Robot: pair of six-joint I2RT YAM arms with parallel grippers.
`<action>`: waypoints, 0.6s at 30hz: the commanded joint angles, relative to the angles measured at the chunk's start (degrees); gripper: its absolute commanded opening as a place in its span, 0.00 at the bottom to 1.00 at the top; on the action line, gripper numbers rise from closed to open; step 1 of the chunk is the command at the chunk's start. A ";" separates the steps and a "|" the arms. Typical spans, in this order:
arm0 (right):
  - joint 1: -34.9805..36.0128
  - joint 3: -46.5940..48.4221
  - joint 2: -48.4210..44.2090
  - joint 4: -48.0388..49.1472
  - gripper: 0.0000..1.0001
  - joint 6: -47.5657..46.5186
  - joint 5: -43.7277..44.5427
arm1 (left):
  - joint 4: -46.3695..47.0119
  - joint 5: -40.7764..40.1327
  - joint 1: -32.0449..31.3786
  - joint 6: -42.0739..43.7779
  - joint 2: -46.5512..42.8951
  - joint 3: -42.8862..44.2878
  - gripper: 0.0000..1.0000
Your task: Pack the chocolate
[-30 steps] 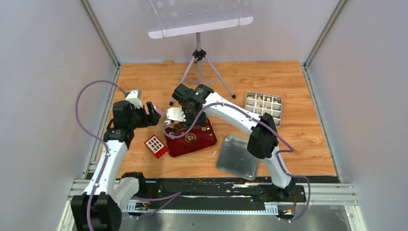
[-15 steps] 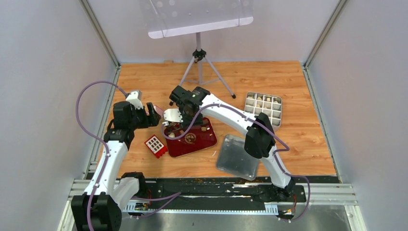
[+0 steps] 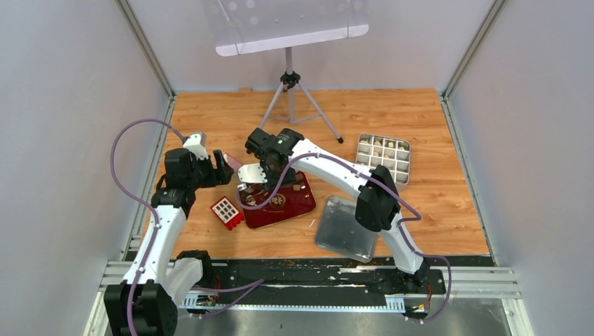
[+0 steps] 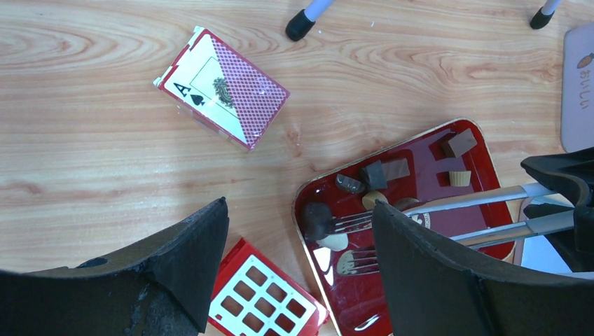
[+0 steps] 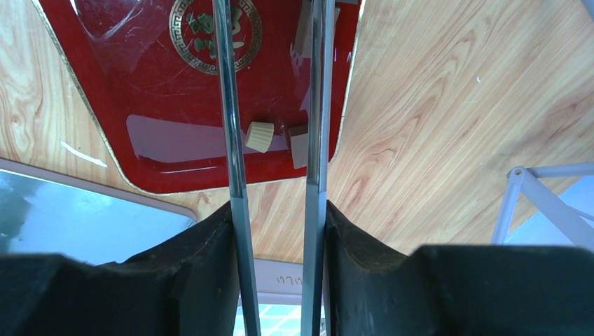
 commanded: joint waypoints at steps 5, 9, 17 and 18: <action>0.51 1.68 -1.51 -2.28 0.40 -2.02 2.96 | 1.60 -0.06 0.51 -0.06 -1.15 -0.32 0.83; 0.33 0.49 -1.99 -1.37 0.41 -1.57 3.61 | 1.54 -0.35 0.52 0.15 -1.20 -0.20 0.83; 0.57 0.01 0.04 1.61 0.43 -1.51 0.36 | 1.96 0.31 0.45 -0.41 -0.43 -0.07 0.83; 0.66 -0.16 0.18 1.72 0.44 -1.57 -0.94 | 1.87 0.31 0.50 -0.35 -0.29 0.19 0.83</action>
